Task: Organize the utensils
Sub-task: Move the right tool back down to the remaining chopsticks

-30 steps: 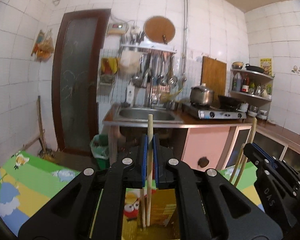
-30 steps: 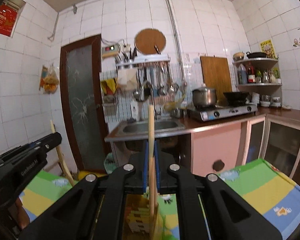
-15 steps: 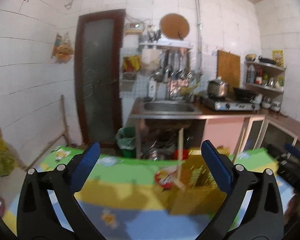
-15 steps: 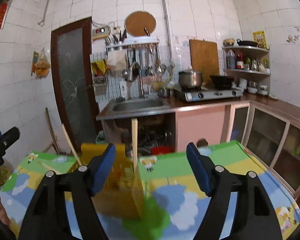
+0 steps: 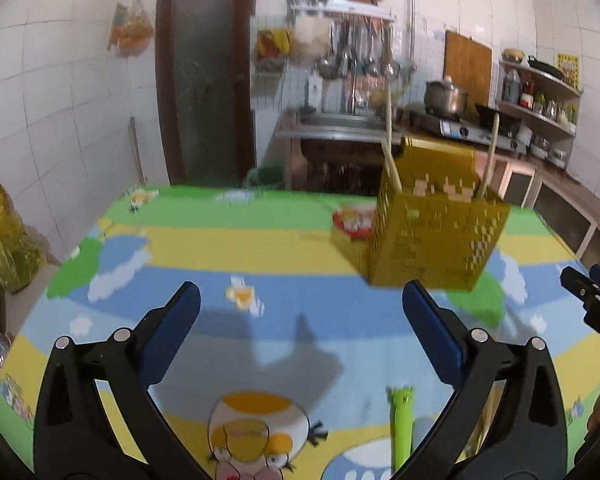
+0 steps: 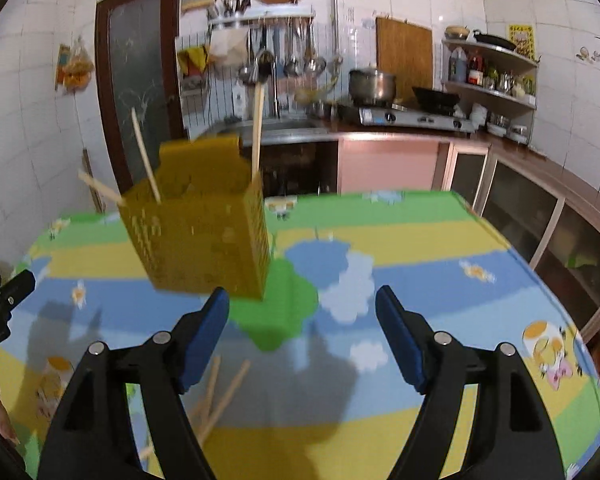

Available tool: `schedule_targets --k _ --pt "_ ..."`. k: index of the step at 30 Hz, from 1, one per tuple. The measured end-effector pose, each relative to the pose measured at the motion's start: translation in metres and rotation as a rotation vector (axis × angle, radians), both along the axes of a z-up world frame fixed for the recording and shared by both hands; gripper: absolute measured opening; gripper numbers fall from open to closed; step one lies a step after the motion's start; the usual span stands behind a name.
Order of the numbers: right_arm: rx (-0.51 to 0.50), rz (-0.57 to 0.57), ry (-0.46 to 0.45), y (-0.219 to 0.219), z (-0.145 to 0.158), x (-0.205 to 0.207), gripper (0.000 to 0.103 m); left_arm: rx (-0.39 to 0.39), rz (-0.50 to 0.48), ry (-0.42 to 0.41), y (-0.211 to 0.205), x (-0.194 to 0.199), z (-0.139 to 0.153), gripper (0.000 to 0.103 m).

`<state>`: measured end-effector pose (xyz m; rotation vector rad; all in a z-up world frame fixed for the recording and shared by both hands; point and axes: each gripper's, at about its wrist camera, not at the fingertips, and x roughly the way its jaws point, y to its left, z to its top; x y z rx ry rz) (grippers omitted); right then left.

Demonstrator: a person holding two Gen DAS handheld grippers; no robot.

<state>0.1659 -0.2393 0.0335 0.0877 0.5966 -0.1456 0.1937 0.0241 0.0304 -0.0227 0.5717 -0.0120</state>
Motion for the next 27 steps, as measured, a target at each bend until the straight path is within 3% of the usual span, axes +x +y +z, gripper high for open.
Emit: schedule_targets --k 14,24,25,27 --pt "0.015 -0.018 0.157 0.007 -0.058 -0.001 0.075 -0.038 -0.020 0.155 -0.006 0.003 -0.057 0.098" --pt "0.073 0.012 0.247 0.025 -0.074 0.009 0.074 -0.037 -0.052 0.223 -0.022 0.002 -0.075 0.098" --pt "0.071 0.011 0.258 0.028 -0.076 0.011 0.073 -0.041 -0.053 0.226 -0.022 0.002 -0.075 0.098" --pt "0.077 0.014 0.293 0.034 -0.081 0.015 0.062 -0.043 -0.054 0.235 -0.024 0.001 -0.077 0.098"
